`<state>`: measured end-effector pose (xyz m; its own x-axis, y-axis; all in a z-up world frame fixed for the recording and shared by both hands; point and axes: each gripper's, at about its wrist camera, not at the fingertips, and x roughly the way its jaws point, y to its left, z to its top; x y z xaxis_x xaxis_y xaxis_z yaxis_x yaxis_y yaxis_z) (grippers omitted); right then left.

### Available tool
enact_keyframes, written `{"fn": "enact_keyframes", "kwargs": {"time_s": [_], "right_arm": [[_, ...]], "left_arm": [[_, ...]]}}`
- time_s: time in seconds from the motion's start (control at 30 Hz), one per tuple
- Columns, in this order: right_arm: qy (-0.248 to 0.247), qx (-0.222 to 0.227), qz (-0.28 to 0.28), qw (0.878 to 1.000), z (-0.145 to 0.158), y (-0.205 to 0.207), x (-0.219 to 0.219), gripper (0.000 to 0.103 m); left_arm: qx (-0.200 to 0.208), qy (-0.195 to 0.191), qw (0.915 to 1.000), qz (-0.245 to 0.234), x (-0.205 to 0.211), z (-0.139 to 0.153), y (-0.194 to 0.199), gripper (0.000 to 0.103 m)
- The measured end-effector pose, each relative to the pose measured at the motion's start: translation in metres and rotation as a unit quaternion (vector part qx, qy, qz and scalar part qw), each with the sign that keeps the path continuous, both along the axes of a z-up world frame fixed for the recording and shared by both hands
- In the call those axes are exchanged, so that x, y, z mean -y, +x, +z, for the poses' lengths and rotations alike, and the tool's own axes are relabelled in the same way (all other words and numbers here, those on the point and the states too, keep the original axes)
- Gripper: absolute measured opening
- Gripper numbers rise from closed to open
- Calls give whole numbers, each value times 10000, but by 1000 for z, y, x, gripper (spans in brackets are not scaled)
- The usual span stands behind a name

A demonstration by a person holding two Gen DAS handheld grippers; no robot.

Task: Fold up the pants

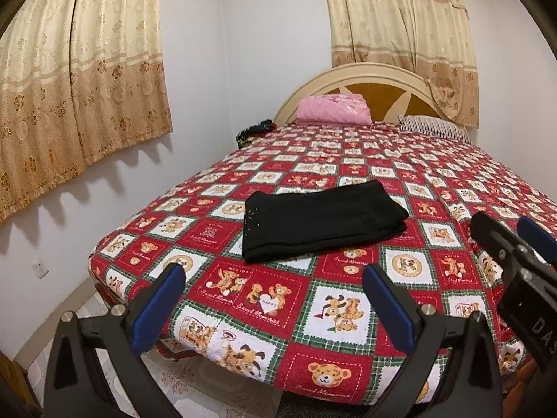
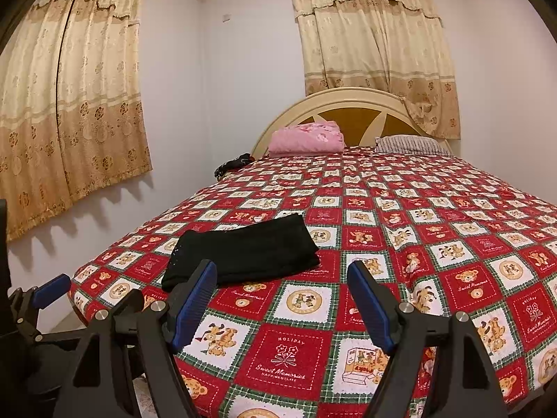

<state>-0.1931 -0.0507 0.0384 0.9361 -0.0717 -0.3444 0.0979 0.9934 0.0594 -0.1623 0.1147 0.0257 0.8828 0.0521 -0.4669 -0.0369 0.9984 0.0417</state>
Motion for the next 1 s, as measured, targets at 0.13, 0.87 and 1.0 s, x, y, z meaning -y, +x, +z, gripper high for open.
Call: {"fn": "enact_keyframes", "kwargs": {"time_s": [0.13,0.87,1.0], "right_arm": [[17,41,-42,10000,1,-1,4,79],[89,-34,-142,9999,-1,-2,13,79],[120,-39,-157,9998,-2,-2,14,79]], "left_arm": [[-85,-84,9999,46,-3,-1,2,103],[171,-263,9994,-147,-2,7,4,103],[49,-306,9992,-235,-1,5,7,103]]}}
